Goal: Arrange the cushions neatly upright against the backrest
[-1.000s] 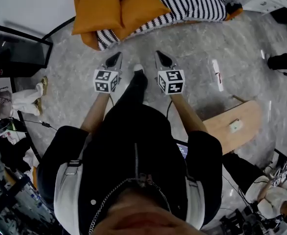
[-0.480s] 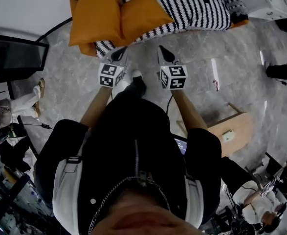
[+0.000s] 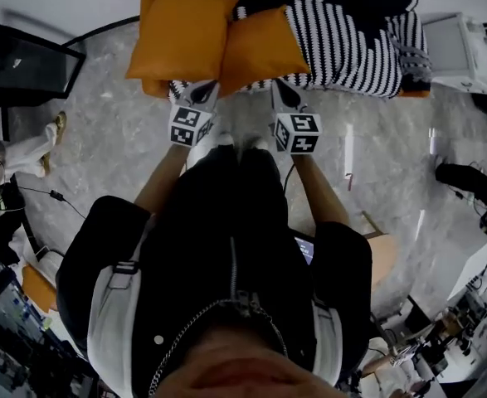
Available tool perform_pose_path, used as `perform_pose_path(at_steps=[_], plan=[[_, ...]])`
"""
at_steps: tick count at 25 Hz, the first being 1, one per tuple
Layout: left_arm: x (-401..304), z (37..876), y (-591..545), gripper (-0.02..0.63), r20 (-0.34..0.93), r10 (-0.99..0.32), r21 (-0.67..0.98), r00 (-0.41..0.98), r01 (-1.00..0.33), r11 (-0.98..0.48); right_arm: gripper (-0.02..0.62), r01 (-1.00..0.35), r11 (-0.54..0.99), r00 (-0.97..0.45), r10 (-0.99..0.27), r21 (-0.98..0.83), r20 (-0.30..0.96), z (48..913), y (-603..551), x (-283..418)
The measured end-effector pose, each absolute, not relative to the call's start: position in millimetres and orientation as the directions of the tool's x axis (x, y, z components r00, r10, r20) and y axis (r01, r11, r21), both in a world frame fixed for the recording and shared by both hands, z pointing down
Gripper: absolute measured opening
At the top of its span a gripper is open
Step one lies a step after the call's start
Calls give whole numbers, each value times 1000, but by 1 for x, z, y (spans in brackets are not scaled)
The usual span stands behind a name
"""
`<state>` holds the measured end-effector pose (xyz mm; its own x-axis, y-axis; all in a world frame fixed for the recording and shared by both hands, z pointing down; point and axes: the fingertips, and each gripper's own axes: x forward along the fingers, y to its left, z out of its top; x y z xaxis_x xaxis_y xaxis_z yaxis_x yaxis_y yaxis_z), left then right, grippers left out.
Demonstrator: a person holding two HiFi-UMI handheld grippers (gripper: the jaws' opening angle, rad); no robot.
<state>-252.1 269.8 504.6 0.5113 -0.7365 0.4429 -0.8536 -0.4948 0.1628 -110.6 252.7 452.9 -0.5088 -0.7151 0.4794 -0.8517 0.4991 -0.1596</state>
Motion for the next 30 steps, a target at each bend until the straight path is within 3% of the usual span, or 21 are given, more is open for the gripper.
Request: perform_pose_path(at_steps=[16, 24, 30], plan=[[-339, 525, 160, 11, 449, -874, 201, 187, -974, -105, 3, -574, 799, -758, -436, -179, 486, 466, 79, -227], [-358, 530, 101, 11, 497, -867, 199, -27, -969, 144, 3, -383, 900, -828, -235, -208, 509, 473, -20, -256], [-360, 540, 88, 11, 535, -837, 167, -119, -955, 243, 3, -320, 913, -844, -155, -252, 513, 492, -69, -265]])
